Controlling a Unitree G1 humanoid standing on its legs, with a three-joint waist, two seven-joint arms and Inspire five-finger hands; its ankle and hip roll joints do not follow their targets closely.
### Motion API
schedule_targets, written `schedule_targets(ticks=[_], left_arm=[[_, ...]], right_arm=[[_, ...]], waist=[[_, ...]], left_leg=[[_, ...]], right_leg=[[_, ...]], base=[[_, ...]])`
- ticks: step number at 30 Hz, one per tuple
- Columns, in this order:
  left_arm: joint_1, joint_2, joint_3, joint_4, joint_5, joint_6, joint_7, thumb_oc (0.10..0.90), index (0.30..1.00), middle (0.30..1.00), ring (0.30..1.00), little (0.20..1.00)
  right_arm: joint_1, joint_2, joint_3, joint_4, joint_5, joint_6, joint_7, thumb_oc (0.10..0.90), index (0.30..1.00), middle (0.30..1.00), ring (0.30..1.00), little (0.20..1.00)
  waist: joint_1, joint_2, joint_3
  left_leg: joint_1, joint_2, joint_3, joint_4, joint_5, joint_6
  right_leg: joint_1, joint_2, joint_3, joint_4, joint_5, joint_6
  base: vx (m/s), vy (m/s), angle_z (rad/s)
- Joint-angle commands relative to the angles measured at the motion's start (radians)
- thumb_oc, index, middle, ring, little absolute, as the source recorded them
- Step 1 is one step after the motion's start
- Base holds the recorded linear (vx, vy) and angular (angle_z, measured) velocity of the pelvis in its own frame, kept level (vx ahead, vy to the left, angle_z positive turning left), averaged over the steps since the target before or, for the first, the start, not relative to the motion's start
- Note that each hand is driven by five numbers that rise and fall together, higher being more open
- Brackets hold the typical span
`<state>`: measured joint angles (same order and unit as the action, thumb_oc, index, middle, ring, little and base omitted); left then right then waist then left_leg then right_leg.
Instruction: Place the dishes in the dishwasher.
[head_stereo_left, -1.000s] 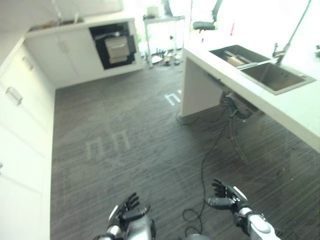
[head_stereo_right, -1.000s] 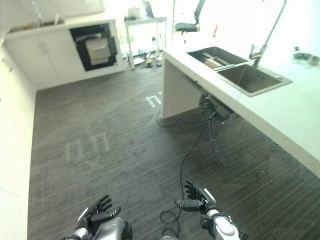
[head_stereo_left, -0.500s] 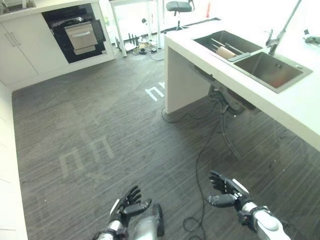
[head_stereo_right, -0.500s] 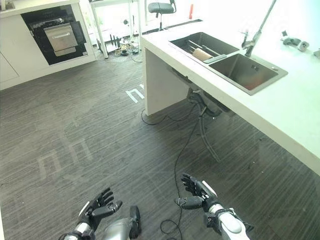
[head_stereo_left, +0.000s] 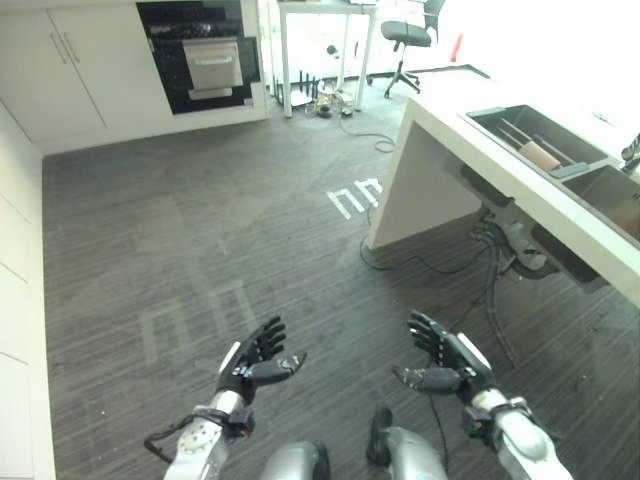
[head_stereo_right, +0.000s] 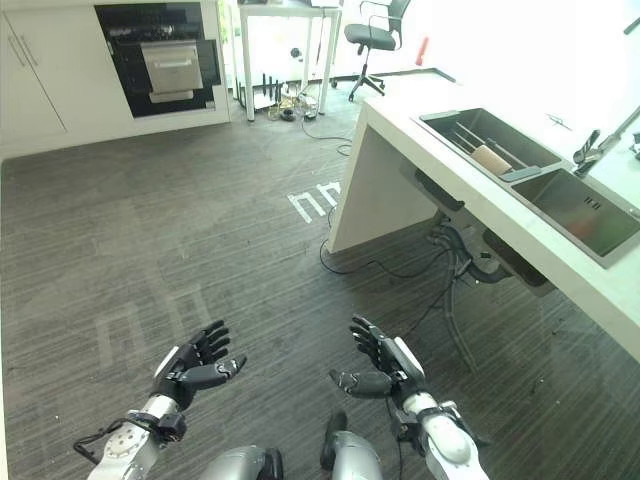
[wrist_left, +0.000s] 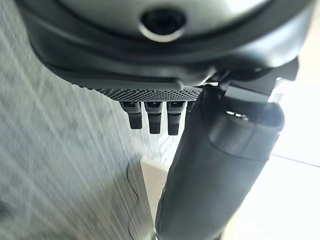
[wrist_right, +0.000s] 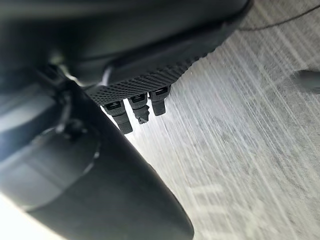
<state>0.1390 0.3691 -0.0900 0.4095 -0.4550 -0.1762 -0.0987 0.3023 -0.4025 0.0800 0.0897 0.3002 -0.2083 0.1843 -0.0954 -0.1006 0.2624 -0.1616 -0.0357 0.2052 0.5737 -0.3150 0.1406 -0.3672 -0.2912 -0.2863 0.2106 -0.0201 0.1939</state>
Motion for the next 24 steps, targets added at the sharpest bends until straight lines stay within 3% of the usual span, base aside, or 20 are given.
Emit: schedule_targets(ticks=[1, 7, 12, 14, 15, 16, 17, 19, 20, 21, 23, 24], left_arm=[[0.014, 0.005, -0.007, -0.201, 0.012, -0.1, 0.014, 0.8, 0.9, 0.9, 0.9, 0.9], [-0.029, 0.024, 0.033, -0.355, -0.02, -0.12, -0.005, 0.8, 0.9, 0.9, 0.9, 0.9], [-0.054, 0.017, 0.044, -0.473, -0.068, -0.154, -0.043, 0.8, 0.9, 0.9, 0.9, 0.9], [-0.057, 0.015, 0.043, -0.496, -0.091, -0.17, -0.046, 0.8, 0.9, 0.9, 0.9, 0.9], [-0.056, 0.017, 0.04, -0.53, -0.076, -0.216, -0.056, 0.8, 0.9, 0.9, 0.9, 0.9], [-0.056, 0.019, 0.038, -0.536, -0.076, -0.226, -0.059, 0.8, 0.9, 0.9, 0.9, 0.9], [-0.048, 0.018, 0.044, -0.564, -0.079, -0.242, -0.053, 0.8, 0.9, 0.9, 0.9, 0.9], [-0.046, 0.014, 0.048, -0.578, -0.074, -0.271, -0.06, 0.8, 0.9, 0.9, 0.9, 0.9], [-0.052, 0.015, 0.051, -0.585, -0.068, -0.278, -0.061, 0.8, 0.9, 0.9, 0.9, 0.9], [-0.054, 0.02, 0.066, -0.608, -0.071, -0.277, -0.057, 0.8, 0.9, 0.9, 0.9, 0.9], [-0.05, 0.029, 0.075, -0.627, -0.085, -0.281, -0.052, 0.8, 0.9, 0.9, 0.9, 0.9], [-0.047, 0.033, 0.079, -0.631, -0.08, -0.291, -0.051, 0.8, 0.9, 0.9, 0.9, 0.9]], right_arm=[[-0.099, -0.033, -0.063, -0.093, 0.038, -0.092, -0.046, 0.8, 0.9, 0.9, 0.9, 0.9], [-0.16, -0.065, -0.092, -0.183, 0.025, -0.105, -0.114, 0.8, 0.9, 0.9, 0.9, 0.9], [-0.199, -0.091, -0.144, -0.268, 0.04, -0.109, -0.151, 0.8, 0.9, 0.9, 0.9, 0.9], [-0.198, -0.105, -0.167, -0.298, 0.058, -0.11, -0.143, 0.8, 0.9, 0.9, 0.9, 0.9], [-0.191, -0.125, -0.19, -0.335, 0.062, -0.126, -0.134, 0.8, 0.9, 0.9, 0.9, 0.9], [-0.191, -0.131, -0.193, -0.341, 0.061, -0.132, -0.132, 0.8, 0.9, 0.9, 0.9, 0.9], [-0.195, -0.15, -0.199, -0.359, 0.054, -0.143, -0.125, 0.8, 0.9, 0.9, 0.9, 0.9], [-0.209, -0.153, -0.199, -0.37, 0.031, -0.153, -0.133, 0.8, 0.9, 0.9, 0.9, 0.9], [-0.219, -0.155, -0.198, -0.377, 0.018, -0.152, -0.145, 0.8, 0.9, 0.9, 0.9, 0.9], [-0.242, -0.17, -0.201, -0.392, 0.019, -0.144, -0.157, 0.8, 0.9, 0.9, 0.9, 0.9], [-0.245, -0.168, -0.203, -0.406, 0.019, -0.146, -0.162, 0.8, 0.9, 0.9, 0.9, 0.9], [-0.242, -0.162, -0.207, -0.419, 0.021, -0.149, -0.157, 0.8, 0.9, 0.9, 0.9, 0.9]], waist=[[0.003, 0.053, -0.041], [0.02, 0.044, -0.064], [-0.008, 0.048, -0.112], [-0.021, 0.058, -0.126], [-0.021, 0.057, -0.136], [-0.02, 0.056, -0.136], [-0.009, 0.047, -0.128], [0.011, 0.028, -0.108], [0.021, 0.022, -0.099], [0.032, 0.023, -0.085], [0.037, 0.042, -0.08], [0.041, 0.07, -0.072]], left_leg=[[0.202, 0.0, -0.07, -0.274, -0.018, -0.104], [0.243, -0.002, -0.039, -0.274, -0.045, -0.102], [0.332, 0.056, -0.002, -0.274, -0.072, -0.135], [0.38, 0.084, 0.02, -0.274, 0.014, -0.169], [0.412, 0.098, 0.03, -0.205, 0.245, -0.239], [0.39, 0.103, 0.028, -0.154, 0.269, -0.251], [0.283, 0.096, 0.002, 0.049, 0.317, -0.264], [0.126, 0.096, -0.03, 0.207, 0.297, -0.239], [0.063, 0.099, -0.029, 0.178, 0.278, -0.217], [0.066, 0.103, -0.009, 0.017, 0.241, -0.188], [0.106, 0.097, -0.007, -0.274, 0.264, -0.188], [0.045, 0.105, -0.061, -0.274, 0.227, -0.199]], right_leg=[[-0.003, 0.002, -0.044, 0.089, 0.09, -0.007], [0.076, 0.006, -0.051, 0.089, 0.091, -0.007], [0.125, 0.062, -0.055, 0.089, 0.025, -0.044], [0.138, 0.089, -0.064, 0.089, -0.005, -0.073], [0.178, 0.13, -0.044, 0.089, -0.066, -0.123], [0.187, 0.136, -0.04, 0.089, -0.075, -0.133], [0.218, 0.153, -0.011, 0.089, -0.105, -0.164], [0.258, 0.157, 0.026, 0.089, -0.128, -0.182], [0.272, 0.159, 0.045, 0.089, -0.133, -0.179], [0.296, 0.167, 0.083, 0.089, -0.147, -0.165], [0.311, 0.185, 0.12, 0.089, -0.158, -0.141], [0.323, 0.217, 0.142, 0.089, -0.167, -0.128]], base=[[0.51, -0.243, 0.32], [0.33, -0.222, -0.15], [0.31, -0.231, -0.09], [0.33, -0.27, 0.05], [0.33, -0.327, 0.07], [0.36, -0.372, -0.15], [0.24, -0.209, -0.45], [0.23, -0.144, -1.03], [0.28, 0.032, -1.54], [0.32, 0.138, -1.42], [0.34, 0.223, -1.31], [0.31, 0.213, -0.97]])
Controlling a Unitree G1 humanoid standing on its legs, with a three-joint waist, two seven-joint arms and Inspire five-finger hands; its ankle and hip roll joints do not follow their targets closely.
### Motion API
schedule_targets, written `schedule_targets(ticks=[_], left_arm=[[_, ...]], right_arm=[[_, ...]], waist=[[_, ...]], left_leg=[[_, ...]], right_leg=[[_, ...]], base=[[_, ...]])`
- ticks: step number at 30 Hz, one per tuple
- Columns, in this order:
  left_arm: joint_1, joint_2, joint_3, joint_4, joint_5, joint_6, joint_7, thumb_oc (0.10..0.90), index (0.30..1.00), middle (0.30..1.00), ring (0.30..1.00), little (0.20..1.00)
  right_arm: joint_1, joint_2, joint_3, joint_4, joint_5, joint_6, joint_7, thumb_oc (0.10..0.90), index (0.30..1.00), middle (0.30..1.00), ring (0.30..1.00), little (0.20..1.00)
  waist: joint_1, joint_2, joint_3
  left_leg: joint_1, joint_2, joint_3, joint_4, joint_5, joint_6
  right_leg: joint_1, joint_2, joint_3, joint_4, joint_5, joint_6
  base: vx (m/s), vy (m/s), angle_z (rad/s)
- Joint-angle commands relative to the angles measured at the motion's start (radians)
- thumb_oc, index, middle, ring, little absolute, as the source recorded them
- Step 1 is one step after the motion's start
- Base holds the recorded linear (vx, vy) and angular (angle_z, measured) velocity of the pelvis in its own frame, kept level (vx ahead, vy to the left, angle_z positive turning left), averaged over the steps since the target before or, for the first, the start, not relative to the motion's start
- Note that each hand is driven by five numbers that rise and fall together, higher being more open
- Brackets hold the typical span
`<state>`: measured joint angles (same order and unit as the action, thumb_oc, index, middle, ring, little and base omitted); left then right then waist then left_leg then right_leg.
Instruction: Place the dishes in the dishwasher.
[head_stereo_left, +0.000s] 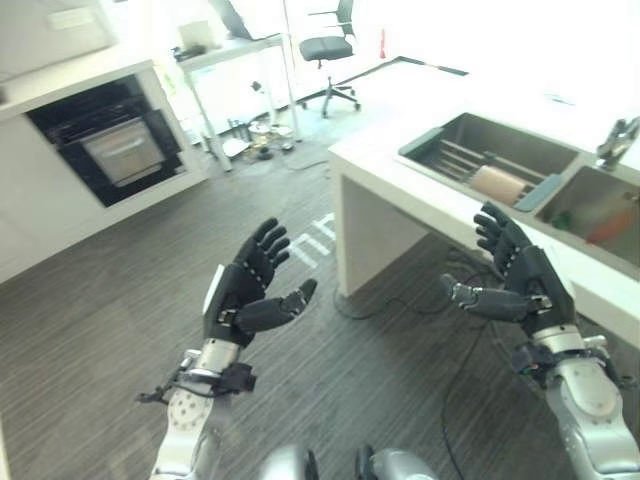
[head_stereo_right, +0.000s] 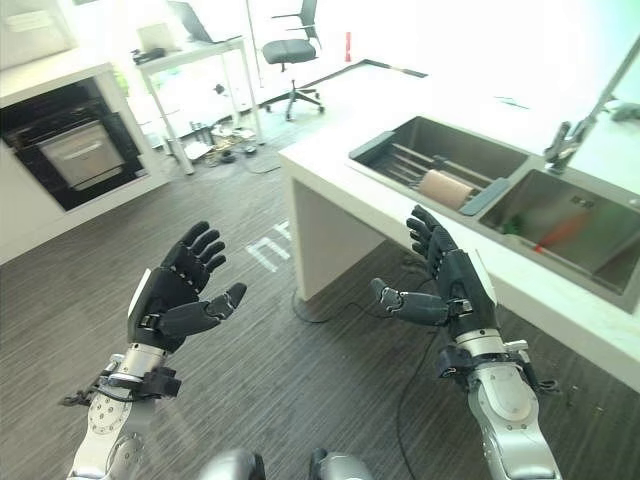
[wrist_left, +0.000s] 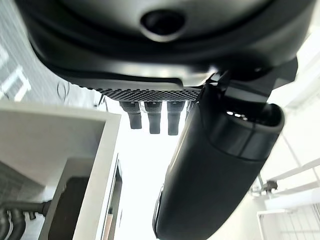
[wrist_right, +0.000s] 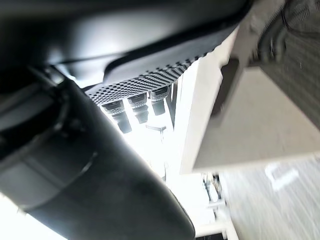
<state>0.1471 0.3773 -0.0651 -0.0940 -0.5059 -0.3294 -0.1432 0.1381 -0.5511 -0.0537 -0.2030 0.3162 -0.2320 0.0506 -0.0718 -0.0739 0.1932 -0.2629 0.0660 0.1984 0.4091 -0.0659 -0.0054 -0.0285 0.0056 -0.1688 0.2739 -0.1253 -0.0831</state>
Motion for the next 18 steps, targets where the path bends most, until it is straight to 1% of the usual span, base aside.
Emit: schedule_targets(ticks=[1, 2, 3, 4, 5, 6, 8, 10, 11, 12, 14, 15, 16, 17, 18], left_arm=[[-0.048, 0.024, 0.055, -0.134, -0.018, -0.146, -0.003, 0.8, 0.9, 0.9, 0.9, 0.9], [-0.036, 0.019, 0.059, -0.15, 0.008, -0.147, 0.016, 0.8, 0.9, 0.9, 0.9, 0.9], [-0.03, 0.011, 0.061, -0.156, 0.04, -0.16, 0.039, 0.8, 0.9, 0.9, 0.9, 0.9], [-0.042, 0.007, 0.064, -0.144, 0.036, -0.167, 0.037, 0.8, 0.9, 0.9, 0.9, 0.9], [-0.049, 0.005, 0.064, -0.141, 0.036, -0.165, 0.033, 0.8, 0.9, 0.9, 0.9, 0.9], [-0.062, 0.009, 0.059, -0.134, 0.035, -0.143, 0.02, 0.8, 0.9, 0.9, 0.9, 0.9], [-0.083, 0.022, 0.053, -0.125, 0.032, -0.118, 0.016, 0.8, 0.9, 0.9, 0.9, 0.9], [-0.106, 0.037, 0.055, -0.128, 0.005, -0.097, -0.017, 0.8, 0.9, 0.9, 0.9, 0.9], [-0.115, 0.042, 0.053, -0.142, 0.006, -0.099, -0.027, 0.8, 0.9, 0.9, 0.9, 0.9], [-0.115, 0.047, 0.053, -0.155, 0.005, -0.104, -0.04, 0.8, 0.9, 0.9, 0.9, 0.9], [-0.114, 0.056, 0.06, -0.198, 0.001, -0.102, -0.072, 0.8, 0.9, 0.9, 0.9, 0.9], [-0.112, 0.057, 0.061, -0.212, -0.006, -0.089, -0.088, 0.8, 0.9, 0.9, 0.9, 0.9], [-0.11, 0.063, 0.049, -0.22, -0.007, -0.045, -0.099, 0.8, 0.9, 0.9, 0.9, 0.9], [-0.112, 0.069, 0.045, -0.219, -0.009, -0.036, -0.092, 0.8, 0.9, 0.9, 0.9, 0.9], [-0.115, 0.075, 0.043, -0.218, -0.015, -0.034, -0.091, 0.8, 0.9, 0.9, 0.9, 0.9]], right_arm=[[-0.073, -0.01, -0.074, -0.138, 0.008, -0.126, -0.023, 0.8, 0.9, 0.9, 0.9, 0.9], [-0.071, -0.008, -0.073, -0.154, 0.022, -0.12, -0.009, 0.8, 0.9, 0.9, 0.9, 0.9], [-0.087, -0.008, -0.065, -0.164, 0.039, -0.109, -0.001, 0.8, 0.9, 0.9, 0.9, 0.9], [-0.109, -0.019, -0.063, -0.173, 0.044, -0.087, -0.01, 0.8, 0.9, 0.9, 0.9, 0.9], [-0.115, -0.017, -0.06, -0.175, 0.042, -0.082, -0.017, 0.8, 0.9, 0.9, 0.9, 0.9], [-0.113, -0.01, -0.063, -0.179, 0.041, -0.08, -0.026, 0.8, 0.9, 0.9, 0.9, 0.9], [-0.094, -0.001, -0.084, -0.191, 0.056, -0.076, -0.03, 0.8, 0.9, 0.9, 0.9, 0.9], [-0.064, 0.013, -0.119, -0.212, 0.075, -0.069, -0.04, 0.8, 0.9, 0.9, 0.9, 0.9], [-0.051, 0.027, -0.13, -0.216, 0.071, -0.074, -0.045, 0.8, 0.9, 0.9, 0.9, 0.9], [-0.037, 0.037, -0.139, -0.218, 0.066, -0.082, -0.049, 0.8, 0.9, 0.9, 0.9, 0.9], [-0.007, 0.062, -0.148, -0.214, 0.049, -0.099, -0.055, 0.8, 0.9, 0.9, 0.9, 0.9], [0.002, 0.071, -0.146, -0.212, 0.055, -0.103, -0.05, 0.8, 0.9, 0.9, 0.9, 0.9], [0.015, 0.083, -0.127, -0.208, 0.058, -0.114, -0.023, 0.8, 0.9, 0.9, 0.9, 0.9], [0.014, 0.08, -0.118, -0.206, 0.057, -0.117, -0.014, 0.8, 0.9, 0.9, 0.9, 0.9], [0.01, 0.075, -0.112, -0.202, 0.059, -0.119, -0.008, 0.8, 0.9, 0.9, 0.9, 0.9]], waist=[[0.025, 0.058, -0.004], [0.043, 0.072, -0.001], [0.062, 0.081, -0.002], [0.074, 0.083, -0.01], [0.074, 0.083, -0.015], [0.067, 0.086, -0.024], [0.053, 0.088, -0.034], [0.037, 0.088, -0.046], [0.031, 0.086, -0.051], [0.028, 0.083, -0.055], [0.018, 0.088, -0.063], [0.017, 0.089, -0.064], [0.014, 0.096, -0.059], [0.013, 0.098, -0.056], [0.013, 0.099, -0.053]], left_leg=[[0.105, -0.004, -0.106, -0.109, -0.033, -0.062], [0.055, -0.015, -0.193, -0.109, -0.019, -0.081], [0.009, -0.021, -0.257, -0.109, 0.015, -0.093], [-0.007, -0.01, -0.241, -0.109, 0.016, -0.089], [-0.004, -0.004, -0.229, -0.109, 0.001, -0.083], [0.006, 0.006, -0.209, -0.109, -0.017, -0.075], [0.033, -0.001, -0.204, -0.109, -0.047, -0.058], [0.057, -0.009, -0.192, -0.109, -0.068, -0.038], [0.062, -0.018, -0.186, -0.109, -0.073, -0.024], [0.065, -0.03, -0.19, -0.109, -0.077, -0.012], [0.077, -0.055, -0.202, -0.109, -0.092, 0.018], [0.083, -0.067, -0.204, -0.109, -0.099, 0.03], [0.106, -0.078, -0.186, -0.109, -0.117, 0.047], [0.116, -0.077, -0.176, -0.109, -0.125, 0.051], [0.122, -0.075, -0.164, -0.109, -0.132, 0.051]], right_leg=[[-0.012, -0.061, 0.042, 0.026, -0.068, 0.155], [0.008, -0.037, 0.071, 0.026, -0.083, 0.156], [0.033, -0.015, 0.118, 0.026, -0.11, 0.152], [0.059, -0.023, 0.131, 0.026, -0.141, 0.154], [0.066, -0.035, 0.127, 0.026, -0.147, 0.159], [0.072, -0.051, 0.114, 0.026, -0.149, 0.168], [0.08, -0.073, 0.109, 0.026, -0.147, 0.186], [0.093, -0.09, 0.103, 0.026, -0.142, 0.198], [0.102, -0.094, 0.101, 0.026, -0.127, 0.203], [0.107, -0.095, 0.099, 0.026, -0.098, 0.209], [0.119, -0.08, 0.087, 0.029, -0.015, 0.221], [0.107, -0.073, 0.086, 0.091, 0.009, 0.225], [0.039, -0.074, 0.057, 0.26, 0.066, 0.23], [0.008, -0.08, 0.037, 0.289, 0.067, 0.226], [-0.015, -0.09, 0.016, 0.288, 0.061, 0.222]], base=[[0.34, 0.21, -0.76], [0.45, 0.223, -0.86], [0.53, 0.33, -0.9], [0.44, 0.331, -1.08], [0.31, 0.323, -1.59], [0.2, 0.247, -2.01], [0.22, 0.255, -1.4], [0.23, 0.278, -0.35], [0.22, 0.235, -0.13], [0.23, 0.235, 0.05], [0.25, 0.268, 0.29], [0.25, 0.363, 0.13], [0.16, 0.295, -0.17], [0.11, 0.239, -0.47], [0.07, 0.077, -1.22]])
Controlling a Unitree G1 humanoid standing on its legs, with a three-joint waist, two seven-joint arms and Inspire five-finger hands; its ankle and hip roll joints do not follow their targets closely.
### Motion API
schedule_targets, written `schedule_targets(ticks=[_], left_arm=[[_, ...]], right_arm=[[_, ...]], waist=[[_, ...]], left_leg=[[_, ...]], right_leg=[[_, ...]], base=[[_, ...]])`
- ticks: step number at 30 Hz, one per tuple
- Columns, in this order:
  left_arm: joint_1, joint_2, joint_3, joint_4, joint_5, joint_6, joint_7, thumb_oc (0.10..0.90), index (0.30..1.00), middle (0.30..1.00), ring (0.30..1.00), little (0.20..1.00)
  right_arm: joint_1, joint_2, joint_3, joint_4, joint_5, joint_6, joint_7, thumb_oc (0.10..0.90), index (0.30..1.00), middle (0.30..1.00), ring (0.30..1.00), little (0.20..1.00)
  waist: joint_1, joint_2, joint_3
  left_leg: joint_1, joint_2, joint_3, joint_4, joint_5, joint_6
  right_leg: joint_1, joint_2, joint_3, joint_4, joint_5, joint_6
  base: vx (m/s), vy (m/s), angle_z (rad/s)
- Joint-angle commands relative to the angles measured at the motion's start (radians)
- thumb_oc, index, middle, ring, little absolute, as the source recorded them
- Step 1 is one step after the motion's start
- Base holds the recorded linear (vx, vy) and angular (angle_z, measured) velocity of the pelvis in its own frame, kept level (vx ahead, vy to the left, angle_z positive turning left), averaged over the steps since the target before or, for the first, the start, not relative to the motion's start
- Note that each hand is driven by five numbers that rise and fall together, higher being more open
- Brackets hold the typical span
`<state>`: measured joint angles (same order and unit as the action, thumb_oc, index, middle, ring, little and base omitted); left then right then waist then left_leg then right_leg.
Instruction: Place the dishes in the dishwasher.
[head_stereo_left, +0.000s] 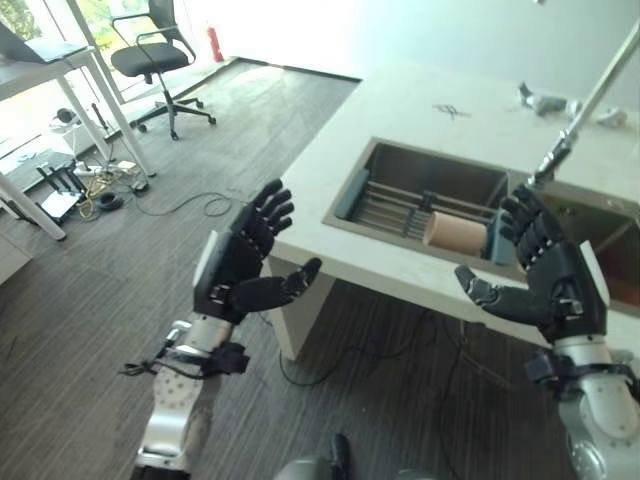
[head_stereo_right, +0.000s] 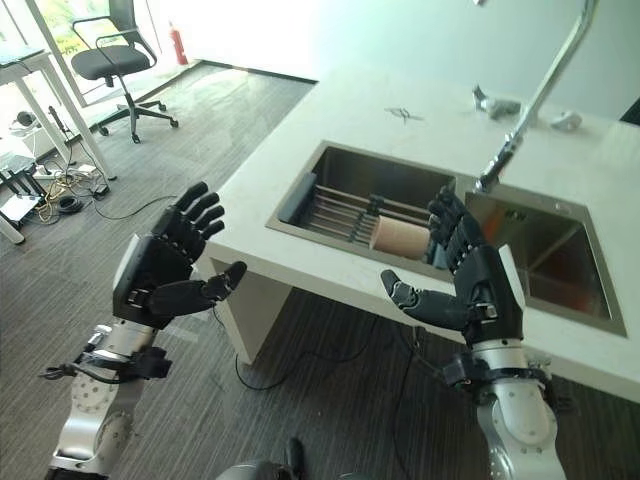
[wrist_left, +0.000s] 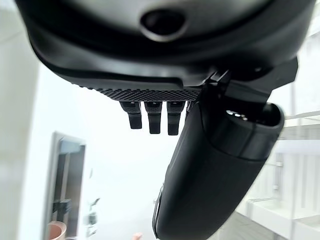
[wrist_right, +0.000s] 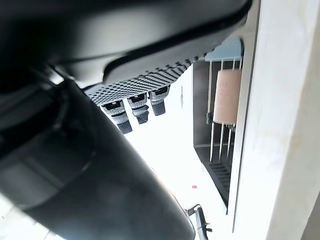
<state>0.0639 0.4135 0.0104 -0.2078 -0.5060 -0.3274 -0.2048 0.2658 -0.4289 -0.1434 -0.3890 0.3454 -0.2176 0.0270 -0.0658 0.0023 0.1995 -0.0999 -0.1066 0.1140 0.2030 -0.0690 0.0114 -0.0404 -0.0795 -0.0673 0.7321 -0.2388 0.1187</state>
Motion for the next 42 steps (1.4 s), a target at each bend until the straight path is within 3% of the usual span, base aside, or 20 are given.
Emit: schedule_targets(ticks=[1, 4, 5, 7, 8, 9, 15, 20, 21, 24, 25, 27, 28, 30, 31, 32, 37, 42], left_arm=[[-0.038, 0.048, -0.035, -0.106, -0.02, -0.04, -0.019, 0.8, 0.9, 0.9, 0.9, 0.9], [-0.041, 0.057, -0.03, -0.116, -0.015, -0.043, -0.007, 0.8, 0.9, 0.9, 0.9, 0.9], [-0.039, 0.06, -0.025, -0.12, -0.017, -0.049, -0.011, 0.8, 0.9, 0.9, 0.9, 0.9], [-0.032, 0.055, -0.018, -0.133, 0.015, -0.098, 0.029, 0.8, 0.9, 0.9, 0.9, 0.9], [-0.031, 0.054, -0.015, -0.135, 0.025, -0.106, 0.031, 0.8, 0.9, 0.9, 0.9, 0.9], [-0.035, 0.051, -0.012, -0.14, 0.026, -0.106, 0.027, 0.8, 0.9, 0.9, 0.9, 0.9], [-0.054, 0.031, -0.038, -0.164, -0.003, -0.107, 0.02, 0.8, 0.9, 0.9, 0.9, 0.9], [-0.051, 0.005, -0.042, -0.187, -0.176, -0.074, -0.087, 0.8, 0.9, 0.9, 0.9, 0.9], [-0.048, 0.005, -0.043, -0.192, -0.164, -0.085, -0.085, 0.8, 0.9, 0.9, 0.9, 0.9], [-0.028, 0.007, -0.027, -0.201, -0.061, -0.073, 0.013, 0.8, 0.9, 0.9, 0.9, 0.9], [-0.015, 0.008, -0.009, -0.194, -0.061, -0.062, 0.038, 0.8, 0.9, 0.9, 0.9, 0.9], [0.009, -0.007, 0.022, -0.188, -0.063, -0.089, 0.014, 0.8, 0.9, 0.9, 0.9, 0.9], [0.015, -0.016, 0.033, -0.186, -0.051, -0.097, -0.019, 0.8, 0.9, 0.9, 0.9, 0.9], [0.018, -0.013, 0.043, -0.195, -0.032, -0.104, -0.026, 0.8, 0.9, 0.9, 0.9, 0.9], [0.025, -0.005, 0.053, -0.199, -0.017, -0.11, -0.025, 0.8, 0.9, 0.9, 0.9, 0.9], [0.033, 0.019, 0.075, -0.205, 0.027, -0.112, -0.022, 0.8, 0.9, 0.9, 0.9, 0.9], [-0.023, 0.071, 0.072, -0.166, 0.202, -0.137, -0.004, 0.8, 0.9, 0.9, 0.9, 0.9], [-0.078, 0.231, 0.149, -0.115, 0.226, -0.132, 0.001, 0.8, 0.9, 0.9, 0.9, 0.9]], right_arm=[[-0.126, -0.061, -0.017, -0.007, 0.049, -0.131, 0.022, 0.8, 0.9, 0.9, 0.9, 0.9], [-0.138, -0.078, -0.029, -0.002, 0.076, -0.128, 0.038, 0.8, 0.9, 0.9, 0.9, 0.9], [-0.139, -0.082, -0.035, -0.002, 0.08, -0.131, 0.041, 0.8, 0.9, 0.9, 0.9, 0.9], [-0.149, -0.074, -0.024, -0.002, 0.068, -0.139, 0.038, 0.8, 0.9, 0.9, 0.9, 0.9], [-0.15, -0.066, -0.017, -0.004, 0.061, -0.141, 0.039, 0.8, 0.9, 0.9, 0.9, 0.9], [-0.152, -0.058, -0.008, -0.007, 0.045, -0.144, 0.032, 0.8, 0.9, 0.9, 0.9, 0.9], [-0.195, -0.052, 0.035, -0.009, -0.01, -0.124, -0.03, 0.8, 0.9, 0.9, 0.9, 0.9], [-0.183, -0.063, 0.018, -0.022, -0.009, -0.123, -0.034, 0.8, 0.9, 0.9, 0.9, 0.9], [-0.177, -0.067, 0.013, -0.029, -0.007, -0.119, -0.027, 0.8, 0.9, 0.9, 0.9, 0.9], [-0.154, -0.082, -0.007, -0.04, -0.004, -0.114, -0.016, 0.8, 0.9, 0.9, 0.9, 0.9], [-0.142, -0.092, -0.024, -0.043, 0.004, -0.117, -0.014, 0.8, 0.9, 0.9, 0.9, 0.9], [-0.131, -0.094, -0.043, -0.043, 0.005, -0.117, -0.008, 0.8, 0.9, 0.9, 0.9, 0.9], [-0.137, -0.091, -0.041, -0.04, -0.008, -0.11, -0.013, 0.8, 0.9, 0.9, 0.9, 0.9], [-0.158, -0.092, -0.03, -0.037, -0.014, -0.087, -0.016, 0.8, 0.9, 0.9, 0.9, 0.9], [-0.165, -0.091, -0.027, -0.036, -0.012, -0.081, -0.01, 0.8, 0.9, 0.9, 0.9, 0.9], [-0.164, -0.102, -0.029, -0.044, -0.003, -0.075, 0.024, 0.8, 0.9, 0.9, 0.9, 0.9], [-0.168, -0.125, -0.035, -0.043, -0.009, -0.06, 0.016, 0.8, 0.9, 0.9, 0.9, 0.9], [-0.164, -0.13, -0.059, -0.033, -0.001, -0.036, 0.029, 0.8, 0.9, 0.9, 0.9, 0.9]], waist=[[0.013, 0.02, -0.055], [0.006, 0.004, -0.043], [0.004, -0.007, -0.041], [-0.006, -0.028, -0.039], [-0.01, -0.029, -0.038], [-0.012, -0.032, -0.043], [-0.015, -0.045, -0.072], [-0.036, -0.043, -0.091], [-0.039, -0.042, -0.093], [-0.037, -0.043, -0.093], [-0.031, -0.061, -0.091], [-0.01, -0.08, -0.074], [0.001, -0.083, -0.064], [0.01, -0.073, -0.06], [0.015, -0.055, -0.053], [0.026, -0.013, -0.052], [0.009, 0.007, -0.082], [-0.008, 0.023, -0.109]], left_leg=[[-0.032, 0.107, -0.05, 0.097, -0.137, 0.027], [-0.007, 0.123, 0.011, 0.097, -0.159, 0.006], [0.001, 0.121, 0.026, 0.097, -0.168, 0.003], [0.033, 0.121, 0.056, 0.097, -0.203, -0.002], [0.044, 0.124, 0.061, 0.097, -0.212, -0.001], [0.053, 0.126, 0.071, 0.097, -0.222, -0.001], [0.09, 0.127, 0.08, 0.097, -0.252, -0.002], [0.143, 0.152, 0.09, 0.097, -0.247, -0.031], [0.155, 0.154, 0.089, 0.097, -0.23, -0.04], [0.189, 0.175, 0.093, 0.097, -0.081, -0.085], [0.202, 0.185, 0.11, 0.142, 0.022, -0.109], [0.116, 0.159, 0.07, 0.291, 0.022, -0.106], [0.048, 0.156, 0.063, 0.285, -0.007, -0.086], [0.058, 0.154, 0.066, 0.146, -0.039, -0.069], [0.04, 0.168, 0.055, 0.097, -0.062, -0.07], [-0.04, 0.184, -0.035, 0.097, -0.076, -0.089], [-0.028, 0.187, -0.051, 0.097, -0.115, -0.09], [-0.011, 0.18, -0.041, 0.097, -0.138, -0.075]], right_leg=[[-0.019, -0.035, -0.146, -0.258, 0.165, 0.014], [-0.042, -0.077, -0.216, -0.432, 0.174, 0.021], [-0.07, -0.097, -0.216, -0.432, 0.169, 0.025], [-0.159, -0.165, -0.214, -0.432, 0.233, 0.047], [-0.181, -0.177, -0.211, -0.432, 0.247, 0.051], [-0.19, -0.181, -0.203, -0.432, 0.215, 0.052], [-0.188, -0.146, -0.185, -0.432, 0.188, 0.059], [-0.158, -0.105, -0.176, -0.432, 0.153, 0.024], [-0.154, -0.098, -0.171, -0.432, 0.147, 0.015], [-0.131, -0.074, -0.159, -0.432, 0.123, -0.018], [-0.115, -0.085, -0.158, -0.432, 0.111, -0.034], [-0.093, -0.092, -0.147, -0.432, 0.101, -0.053], [-0.079, -0.086, -0.132, -0.432, 0.092, -0.052], [-0.069, -0.075, -0.111, -0.432, 0.08, -0.038], [-0.062, -0.062, -0.102, -0.432, 0.073, -0.027], [-0.046, -0.028, -0.077, -0.432, 0.051, -0.015], [-0.043, -0.046, -0.093, -0.432, 0.039, 0.001], [-0.034, -0.063, -0.102, -0.432, 0.046, 0.019]], base=[[0.07, 0.023, -1.24], [0.1, -0.079, -0.96], [0.15, -0.16, -0.68], [0.18, -0.179, -0.54], [0.21, -0.241, -0.17], [0.18, -0.232, 0.02], [0.2, -0.259, 0.07], [0.21, -0.263, -0.06], [0.24, -0.258, -0.16], [0.16, -0.18, -0.12], [0.12, -0.198, -0.19], [0.12, -0.17, -0.18], [0.11, -0.048, -0.12], [0.11, 0.131, -0.3], [0.2, 0.337, -0.74], [0.17, 0.313, -0.75], [0.06, 0.208, -0.58], [0.06, 0.166, -0.02]])
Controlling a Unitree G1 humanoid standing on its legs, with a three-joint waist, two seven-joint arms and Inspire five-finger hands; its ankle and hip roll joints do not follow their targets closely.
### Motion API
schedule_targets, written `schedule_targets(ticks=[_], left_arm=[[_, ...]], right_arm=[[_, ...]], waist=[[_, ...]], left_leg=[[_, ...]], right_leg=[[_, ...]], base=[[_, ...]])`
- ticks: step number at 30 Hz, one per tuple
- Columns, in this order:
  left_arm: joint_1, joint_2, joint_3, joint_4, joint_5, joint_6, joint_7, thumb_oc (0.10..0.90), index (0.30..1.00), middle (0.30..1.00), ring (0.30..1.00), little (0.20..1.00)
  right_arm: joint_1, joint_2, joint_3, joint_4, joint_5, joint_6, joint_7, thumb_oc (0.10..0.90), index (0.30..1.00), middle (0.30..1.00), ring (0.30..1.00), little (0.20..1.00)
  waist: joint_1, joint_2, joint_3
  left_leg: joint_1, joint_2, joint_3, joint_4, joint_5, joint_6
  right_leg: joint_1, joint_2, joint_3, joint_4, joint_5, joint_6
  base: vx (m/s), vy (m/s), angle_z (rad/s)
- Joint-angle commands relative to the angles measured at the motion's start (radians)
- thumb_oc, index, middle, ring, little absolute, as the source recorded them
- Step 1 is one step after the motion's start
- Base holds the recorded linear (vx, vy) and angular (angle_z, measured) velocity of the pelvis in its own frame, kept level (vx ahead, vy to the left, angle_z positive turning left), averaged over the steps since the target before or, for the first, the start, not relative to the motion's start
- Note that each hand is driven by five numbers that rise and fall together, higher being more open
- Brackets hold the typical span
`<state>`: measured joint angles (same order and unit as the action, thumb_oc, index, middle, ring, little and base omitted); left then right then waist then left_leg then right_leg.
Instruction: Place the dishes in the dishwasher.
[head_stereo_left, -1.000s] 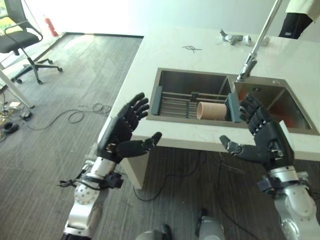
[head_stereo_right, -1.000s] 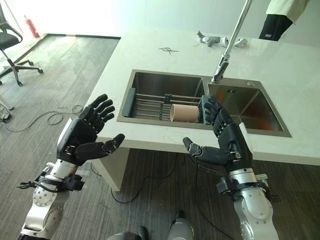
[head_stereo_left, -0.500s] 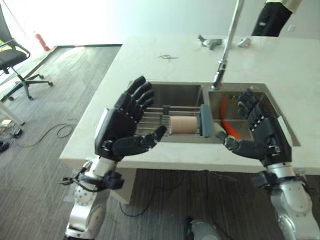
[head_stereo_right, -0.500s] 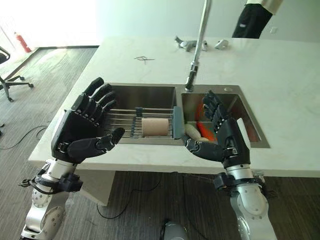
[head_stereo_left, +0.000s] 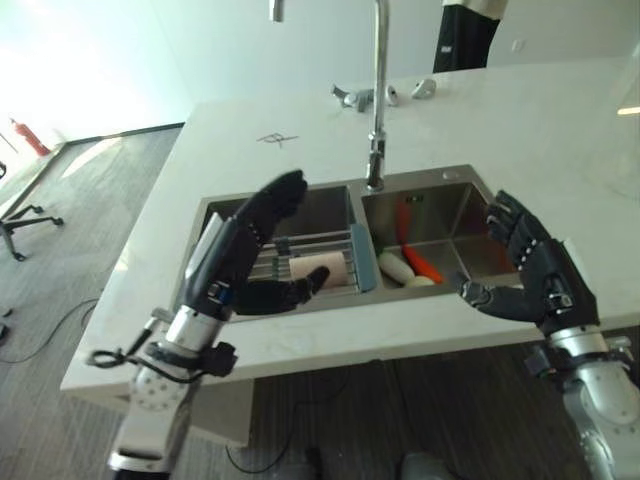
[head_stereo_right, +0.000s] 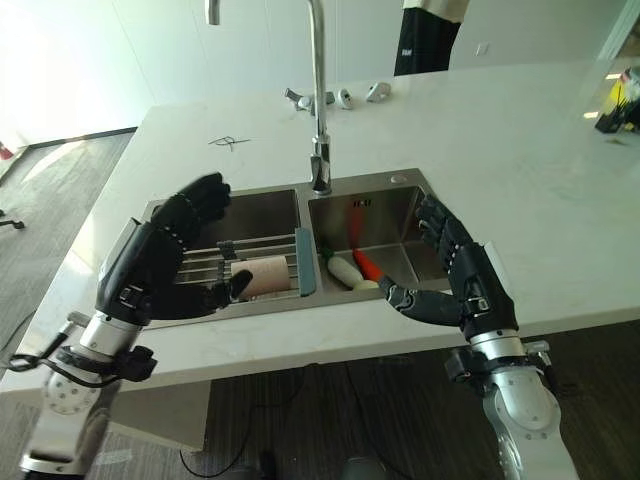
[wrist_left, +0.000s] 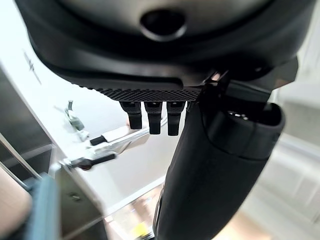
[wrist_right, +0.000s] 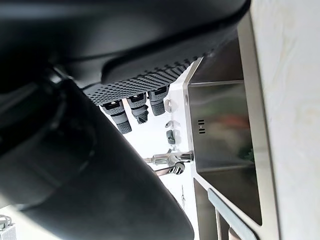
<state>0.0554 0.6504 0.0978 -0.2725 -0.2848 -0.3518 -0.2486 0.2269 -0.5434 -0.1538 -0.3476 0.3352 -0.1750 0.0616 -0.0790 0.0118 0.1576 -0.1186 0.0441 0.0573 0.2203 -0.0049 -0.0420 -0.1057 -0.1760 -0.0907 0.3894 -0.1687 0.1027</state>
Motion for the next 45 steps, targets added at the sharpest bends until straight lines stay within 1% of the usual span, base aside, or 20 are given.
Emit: schedule_targets(ticks=[1, 5, 7, 8, 10, 13, 15, 17, 20, 21, 23, 30, 32, 34, 39, 40, 45], left_arm=[[-0.081, 0.01, 0.065, -0.042, 0.03, -0.107, 0.053, 0.8, 0.9, 0.9, 0.9, 0.9], [-0.1, 0.051, 0.074, -0.031, 0.051, -0.083, 0.057, 0.8, 0.9, 0.9, 0.9, 0.9], [-0.122, 0.072, 0.068, -0.024, 0.054, -0.046, 0.048, 0.8, 0.9, 0.9, 0.9, 0.9], [-0.14, 0.074, 0.056, -0.018, 0.053, -0.001, 0.042, 0.8, 0.9, 0.9, 0.9, 0.9], [-0.177, 0.082, 0.018, 0.017, 0.065, 0.067, 0.037, 0.8, 0.9, 0.9, 0.9, 0.9], [-0.205, 0.105, -0.012, 0.065, 0.062, 0.111, 0.046, 0.8, 0.9, 0.9, 0.9, 0.9], [-0.226, 0.116, -0.022, 0.1, 0.036, 0.114, 0.049, 0.8, 0.9, 0.9, 0.9, 0.9], [-0.258, 0.121, -0.049, 0.153, 0.042, 0.121, 0.047, 0.8, 0.9, 0.9, 0.9, 0.9], [-0.285, 0.127, -0.078, 0.196, 0.037, 0.147, 0.053, 0.8, 0.9, 0.9, 0.9, 0.9], [-0.293, 0.127, -0.085, 0.212, 0.032, 0.149, 0.054, 0.8, 0.9, 0.9, 0.9, 0.9], [-0.313, 0.118, -0.105, 0.264, 0.039, 0.132, 0.067, 0.8, 0.9, 0.9, 0.9, 0.9], [-0.361, 0.093, -0.16, 0.404, 0.093, 0.147, 0.1, 0.8, 0.9, 0.9, 0.9, 0.9], [-0.375, 0.079, -0.174, 0.505, 0.111, 0.128, 0.134, 0.8, 0.9, 0.9, 0.9, 0.9], [-0.39, 0.076, -0.185, 0.562, 0.124, 0.12, 0.146, 0.8, 0.9, 0.9, 0.9, 0.9], [-0.409, 0.078, -0.188, 0.652, 0.209, 0.112, 0.228, 0.8, 0.9, 0.9, 0.9, 0.9], [-0.412, 0.08, -0.19, 0.681, 0.24, 0.125, 0.244, 0.8, 0.9, 0.9, 0.9, 0.9], [-0.412, 0.08, -0.198, 0.714, 0.252, 0.144, 0.227, 0.8, 0.9, 0.9, 0.9, 0.9]], right_arm=[[-0.133, -0.012, -0.044, -0.069, 0.003, -0.076, -0.005, 0.8, 0.9, 0.9, 0.9, 0.9], [-0.146, -0.011, -0.032, -0.073, -0.016, -0.053, -0.001, 0.8, 0.9, 0.9, 0.9, 0.9], [-0.161, -0.019, -0.024, -0.068, -0.021, -0.041, 0.019, 0.8, 0.9, 0.9, 0.9, 0.9], [-0.171, -0.021, -0.017, -0.06, -0.026, -0.042, 0.023, 0.8, 0.9, 0.9, 0.9, 0.9], [-0.19, -0.024, 0.001, -0.044, -0.028, -0.042, 0.014, 0.8, 0.9, 0.9, 0.9, 0.9], [-0.201, -0.037, 0.012, -0.037, -0.023, -0.034, 0.02, 0.8, 0.9, 0.9, 0.9, 0.9], [-0.207, -0.042, 0.019, -0.027, -0.023, -0.039, 0.026, 0.8, 0.9, 0.9, 0.9, 0.9], [-0.218, -0.046, 0.029, -0.004, -0.017, -0.053, 0.039, 0.8, 0.9, 0.9, 0.9, 0.9], [-0.222, -0.055, 0.041, 0.006, -0.018, -0.058, 0.047, 0.8, 0.9, 0.9, 0.9, 0.9], [-0.223, -0.057, 0.042, 0.009, -0.016, -0.058, 0.053, 0.8, 0.9, 0.9, 0.9, 0.9], [-0.225, -0.062, 0.041, 0.022, -0.012, -0.064, 0.066, 0.8, 0.9, 0.9, 0.9, 0.9], [-0.217, -0.065, 0.03, 0.048, -0.002, -0.077, 0.085, 0.8, 0.9, 0.9, 0.9, 0.9], [-0.213, -0.068, 0.023, 0.065, 0.0, -0.09, 0.1, 0.8, 0.9, 0.9, 0.9, 0.9], [-0.214, -0.072, 0.016, 0.071, -0.004, -0.093, 0.099, 0.8, 0.9, 0.9, 0.9, 0.9], [-0.209, -0.08, 0.004, 0.082, -0.016, -0.102, 0.1, 0.8, 0.9, 0.9, 0.9, 0.9], [-0.205, -0.086, -0.003, 0.083, -0.016, -0.1, 0.104, 0.8, 0.9, 0.9, 0.9, 0.9], [-0.208, -0.096, -0.009, 0.087, -0.02, -0.1, 0.108, 0.8, 0.9, 0.9, 0.9, 0.9]], waist=[[0.002, 0.016, -0.071], [-0.002, 0.019, -0.081], [-0.007, 0.02, -0.086], [-0.009, 0.021, -0.088], [-0.014, 0.021, -0.092], [-0.028, 0.026, -0.099], [-0.035, 0.029, -0.101], [-0.046, 0.033, -0.102], [-0.057, 0.035, -0.105], [-0.061, 0.036, -0.106], [-0.072, 0.038, -0.11], [-0.1, 0.038, -0.117], [-0.114, 0.038, -0.121], [-0.122, 0.037, -0.122], [-0.138, 0.036, -0.124], [-0.144, 0.036, -0.123], [-0.148, 0.036, -0.122]], left_leg=[[0.01, 0.027, 0.017, 0.08, -0.205, -0.019], [0.018, 0.022, 0.026, 0.08, -0.214, -0.008], [0.023, 0.02, 0.033, 0.08, -0.218, -0.002], [0.026, 0.016, 0.034, 0.08, -0.221, 0.001], [0.033, 0.012, 0.038, 0.08, -0.229, 0.009], [0.042, 0.012, 0.052, 0.08, -0.233, 0.014], [0.046, 0.013, 0.061, 0.08, -0.236, 0.016], [0.053, 0.013, 0.073, 0.08, -0.241, 0.019], [0.06, 0.013, 0.084, 0.08, -0.245, 0.021], [0.062, 0.014, 0.089, 0.08, -0.247, 0.022], [0.07, 0.016, 0.103, 0.08, -0.251, 0.023], [0.083, 0.018, 0.131, 0.08, -0.26, 0.026], [0.089, 0.019, 0.146, 0.08, -0.264, 0.028], [0.091, 0.02, 0.153, 0.08, -0.266, 0.028], [0.097, 0.024, 0.171, 0.08, -0.271, 0.029], [0.101, 0.026, 0.179, 0.08, -0.274, 0.03], [0.107, 0.03, 0.189, 0.08, -0.275, 0.03]], right_leg=[[0.032, 0.034, -0.076, -0.089, -0.025, 0.036], [0.033, 0.028, -0.064, -0.089, -0.024, 0.044], [0.032, 0.027, -0.053, -0.089, -0.02, 0.048], [0.032, 0.026, -0.047, -0.089, -0.02, 0.049], [0.032, 0.022, -0.041, -0.089, -0.015, 0.056], [0.031, 0.023, -0.033, -0.089, -0.013, 0.059], [0.031, 0.025, -0.026, -0.089, -0.012, 0.06], [0.03, 0.027, -0.018, -0.089, -0.011, 0.061], [0.029, 0.029, -0.012, -0.089, -0.01, 0.062], [0.029, 0.029, -0.01, -0.089, -0.009, 0.063], [0.029, 0.031, -0.005, -0.089, -0.008, 0.064], [0.022, 0.037, 0.014, -0.089, -0.003, 0.066], [0.018, 0.04, 0.025, -0.089, -0.001, 0.067], [0.016, 0.042, 0.029, -0.089, 0.0, 0.068], [0.011, 0.044, 0.034, -0.089, -0.001, 0.069], [0.01, 0.046, 0.037, -0.089, -0.002, 0.069], [0.01, 0.047, 0.038, -0.089, -0.001, 0.07]], base=[[0.05, 0.098, 0.06], [0.07, 0.106, 0.0], [0.07, 0.097, -0.14], [0.06, 0.072, -0.15], [0.07, 0.062, -0.16], [0.05, 0.055, -0.21], [0.04, 0.049, -0.12], [0.03, 0.04, -0.21], [0.02, 0.029, -0.19], [0.02, 0.019, -0.11], [0.02, 0.019, -0.15], [0.01, 0.005, -0.18], [0.02, 0.004, -0.2], [0.01, -0.009, -0.26], [0.0, -0.01, -0.12], [0.0, -0.005, -0.09], [0.0, 0.0, -0.01]])
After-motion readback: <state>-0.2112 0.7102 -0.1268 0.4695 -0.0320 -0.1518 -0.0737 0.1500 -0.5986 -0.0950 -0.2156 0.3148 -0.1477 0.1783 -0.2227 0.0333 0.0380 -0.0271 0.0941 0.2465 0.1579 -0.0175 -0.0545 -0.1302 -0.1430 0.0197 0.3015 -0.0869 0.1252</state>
